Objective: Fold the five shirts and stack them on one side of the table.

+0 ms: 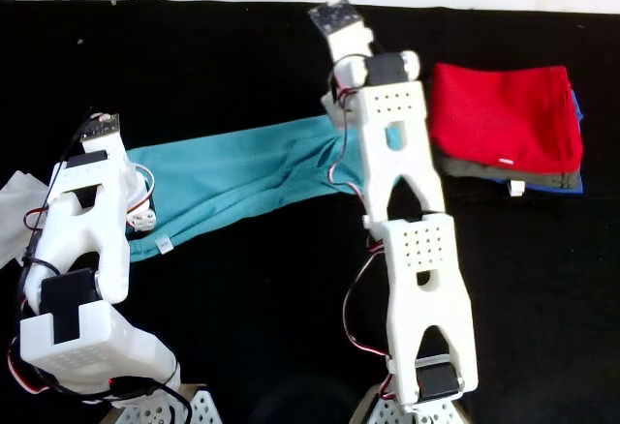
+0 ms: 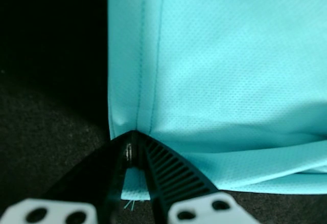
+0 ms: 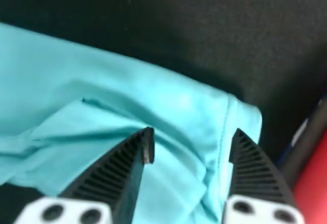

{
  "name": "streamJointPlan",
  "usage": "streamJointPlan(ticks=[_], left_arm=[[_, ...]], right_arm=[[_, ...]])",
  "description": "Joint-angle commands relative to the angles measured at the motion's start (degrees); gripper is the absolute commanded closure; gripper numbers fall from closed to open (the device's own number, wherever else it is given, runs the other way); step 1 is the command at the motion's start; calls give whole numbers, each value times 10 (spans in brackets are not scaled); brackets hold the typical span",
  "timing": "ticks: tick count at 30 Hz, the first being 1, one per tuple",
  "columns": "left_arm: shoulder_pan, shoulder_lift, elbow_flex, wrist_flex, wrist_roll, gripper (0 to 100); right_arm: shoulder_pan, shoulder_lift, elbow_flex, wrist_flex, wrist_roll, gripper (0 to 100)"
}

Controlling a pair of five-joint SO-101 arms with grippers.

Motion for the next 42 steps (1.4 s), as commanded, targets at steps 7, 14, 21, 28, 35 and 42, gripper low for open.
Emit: streamJointPlan(ticks=[7, 14, 21, 28, 35, 42], left_arm=[[0, 6, 0, -20, 2, 991], [0, 6, 0, -20, 2, 991], [0, 6, 0, -20, 2, 991], [0, 6, 0, -20, 2, 991], [0, 6, 0, -20, 2, 991], [0, 6, 0, -20, 2, 991]], right_arm=[[-2, -64, 30, 61, 19, 861], [0, -196, 291, 54, 33, 747], [2, -171, 306, 16, 34, 745], [20, -128, 305, -66, 34, 872], [29, -131, 305, -83, 34, 992], [33, -128, 208, -84, 55, 992]])
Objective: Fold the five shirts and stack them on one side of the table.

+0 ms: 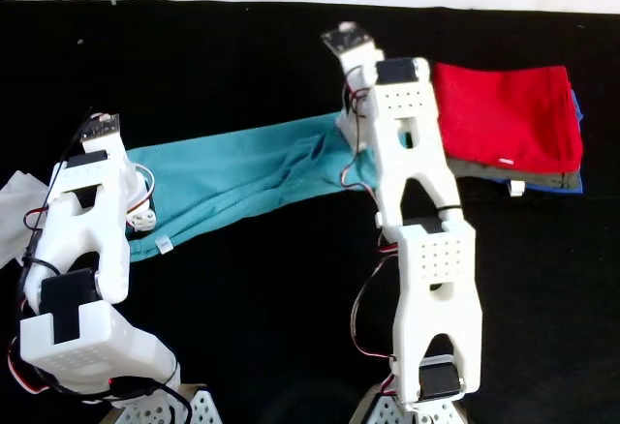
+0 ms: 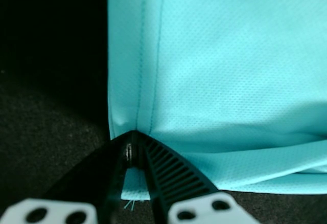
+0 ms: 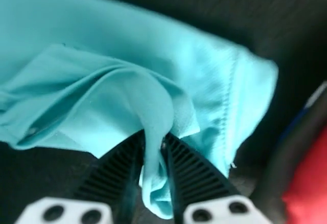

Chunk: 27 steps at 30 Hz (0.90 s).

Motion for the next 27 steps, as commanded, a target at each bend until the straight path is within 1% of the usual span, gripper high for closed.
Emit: streamJointPlan(ticks=[1, 3, 5, 7, 10, 12, 16, 21, 24, 27], left_arm=[[0, 6, 0, -20, 2, 991], [0, 6, 0, -20, 2, 991], [0, 6, 0, -20, 2, 991], [0, 6, 0, -20, 2, 991], [0, 6, 0, -20, 2, 991], [0, 6, 0, -20, 2, 991], [0, 6, 0, -20, 2, 991], [0, 6, 0, -20, 2, 991], [0, 6, 0, -20, 2, 991], [0, 6, 0, -20, 2, 991]], right_arm=[[8, -7, -58, -11, 38, 992], [7, -6, -61, -28, 56, 991], [8, -6, -60, -44, 59, 974], [8, -5, -60, -45, 59, 916], [7, -6, -61, -47, 56, 791], [9, -7, -65, -47, 56, 764], [15, -12, -66, -33, 56, 764], [7, -12, -67, 70, 56, 773], [2, -13, -73, 131, 59, 839], [9, -13, -82, 135, 57, 904]])
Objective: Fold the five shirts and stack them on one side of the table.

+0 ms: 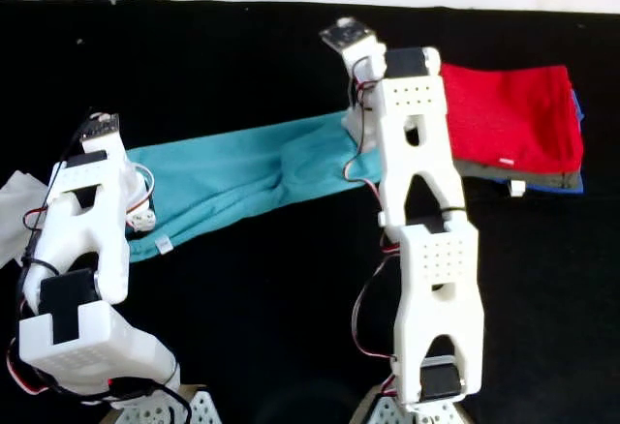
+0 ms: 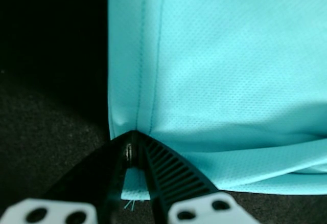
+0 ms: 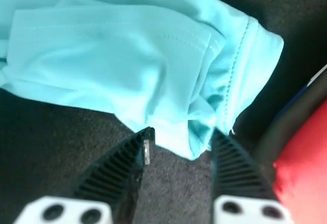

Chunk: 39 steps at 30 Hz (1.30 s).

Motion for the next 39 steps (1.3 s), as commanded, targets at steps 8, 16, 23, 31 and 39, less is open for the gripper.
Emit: streamJointPlan(ticks=[8, 16, 23, 31, 39], left_arm=[[0, 6, 0, -20, 2, 991], [0, 6, 0, -20, 2, 991], [0, 1, 0, -18, 2, 991], [-3, -43, -57, 73, 59, 953], [-3, -65, -101, 107, 62, 854]], right_arm=[[37, 19, -15, -1, 9, 940], [109, 89, -20, -95, 9, 940], [108, 10, -20, -58, 7, 940], [83, -90, -20, 11, 7, 938], [13, -22, -14, -130, 6, 889]])
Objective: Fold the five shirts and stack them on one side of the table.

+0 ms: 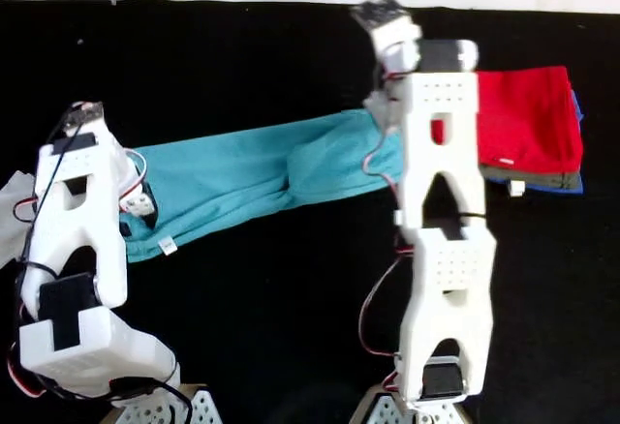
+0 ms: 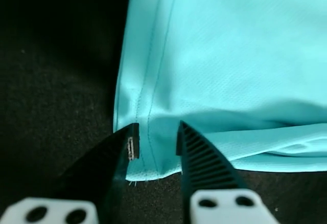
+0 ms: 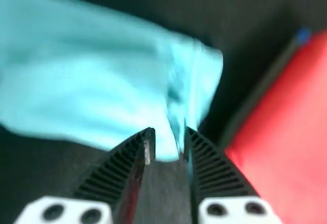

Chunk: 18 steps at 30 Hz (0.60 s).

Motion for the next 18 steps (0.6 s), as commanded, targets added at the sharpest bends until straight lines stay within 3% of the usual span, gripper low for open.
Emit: streamJointPlan(ticks=[1, 7, 15, 18], left_arm=[[0, -21, -27, 6, 4, 854], [0, 30, -27, -26, 4, 854], [0, 89, -52, -31, 4, 854], [0, 89, -54, -31, 4, 854]], right_arm=[[-14, 44, -12, -85, 4, 889], [-12, 142, -17, -116, 4, 889], [1, 123, -43, -113, 5, 894], [-1, 112, -72, -113, 5, 985]])
